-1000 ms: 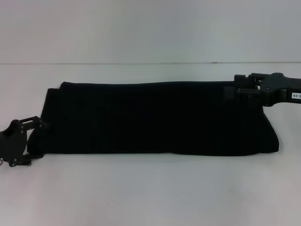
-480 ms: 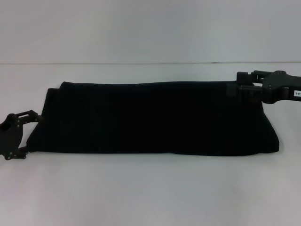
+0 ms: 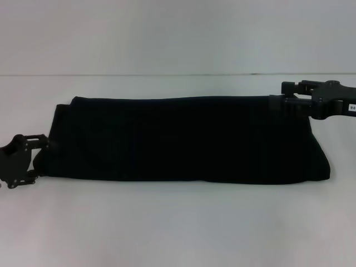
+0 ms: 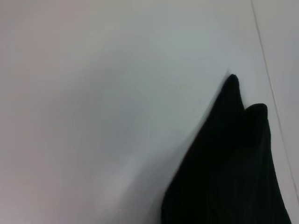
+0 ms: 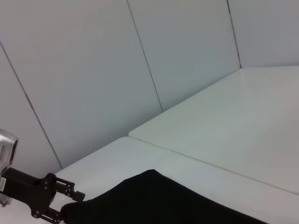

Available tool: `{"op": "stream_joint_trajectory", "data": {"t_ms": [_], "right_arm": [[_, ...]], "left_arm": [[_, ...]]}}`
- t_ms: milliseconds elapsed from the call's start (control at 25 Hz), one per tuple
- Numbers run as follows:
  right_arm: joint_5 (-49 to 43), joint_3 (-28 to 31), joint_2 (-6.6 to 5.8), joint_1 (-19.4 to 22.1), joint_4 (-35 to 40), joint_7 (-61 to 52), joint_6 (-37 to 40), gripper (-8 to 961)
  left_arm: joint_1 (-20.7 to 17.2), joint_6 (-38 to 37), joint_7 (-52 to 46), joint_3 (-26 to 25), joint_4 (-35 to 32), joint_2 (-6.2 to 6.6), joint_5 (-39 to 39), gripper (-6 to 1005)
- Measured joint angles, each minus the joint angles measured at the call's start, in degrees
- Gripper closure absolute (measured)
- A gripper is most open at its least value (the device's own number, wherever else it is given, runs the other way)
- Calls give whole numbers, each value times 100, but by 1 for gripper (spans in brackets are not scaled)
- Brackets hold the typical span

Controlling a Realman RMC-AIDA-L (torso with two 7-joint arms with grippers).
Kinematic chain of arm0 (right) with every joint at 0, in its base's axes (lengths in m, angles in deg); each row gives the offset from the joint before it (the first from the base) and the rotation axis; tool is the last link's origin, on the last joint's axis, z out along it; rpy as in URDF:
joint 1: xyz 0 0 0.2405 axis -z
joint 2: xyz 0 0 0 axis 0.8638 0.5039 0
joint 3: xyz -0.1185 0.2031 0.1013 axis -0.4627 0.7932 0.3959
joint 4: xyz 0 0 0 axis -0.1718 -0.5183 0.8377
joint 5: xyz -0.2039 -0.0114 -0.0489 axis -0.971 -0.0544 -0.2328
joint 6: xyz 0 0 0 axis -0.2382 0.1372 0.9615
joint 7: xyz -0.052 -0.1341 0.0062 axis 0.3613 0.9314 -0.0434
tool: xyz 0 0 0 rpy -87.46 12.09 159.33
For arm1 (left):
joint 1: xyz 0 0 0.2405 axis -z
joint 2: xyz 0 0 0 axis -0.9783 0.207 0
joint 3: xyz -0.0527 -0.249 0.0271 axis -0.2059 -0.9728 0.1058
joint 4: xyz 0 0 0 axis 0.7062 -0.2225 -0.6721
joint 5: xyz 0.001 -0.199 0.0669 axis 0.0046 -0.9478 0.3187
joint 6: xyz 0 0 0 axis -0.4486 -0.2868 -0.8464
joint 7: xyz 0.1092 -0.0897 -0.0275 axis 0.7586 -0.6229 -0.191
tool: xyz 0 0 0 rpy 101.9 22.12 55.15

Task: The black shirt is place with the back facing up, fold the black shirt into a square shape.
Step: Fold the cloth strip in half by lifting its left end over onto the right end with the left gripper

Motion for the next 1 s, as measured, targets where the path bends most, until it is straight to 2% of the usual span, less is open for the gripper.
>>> {"op": "stream_joint_trajectory", "data": {"t_ms": [520,720,960,1000], "right_arm": [[0,41,-9,-27,0,14,-1,206],[0,53,-9,-34,0,14,-1,205],[5,53,18,-34,0,14,-1,205],[14,53,23,-34,0,14,-1,205]], "left_arm": [[-34,74,303,8,-74,33,315,524],[-40,81,432,14,-74,36,330,794],[-98,-13,868,13,-92,36,373,958],[-102,-25,931,15,-112,39,389,958]]}}
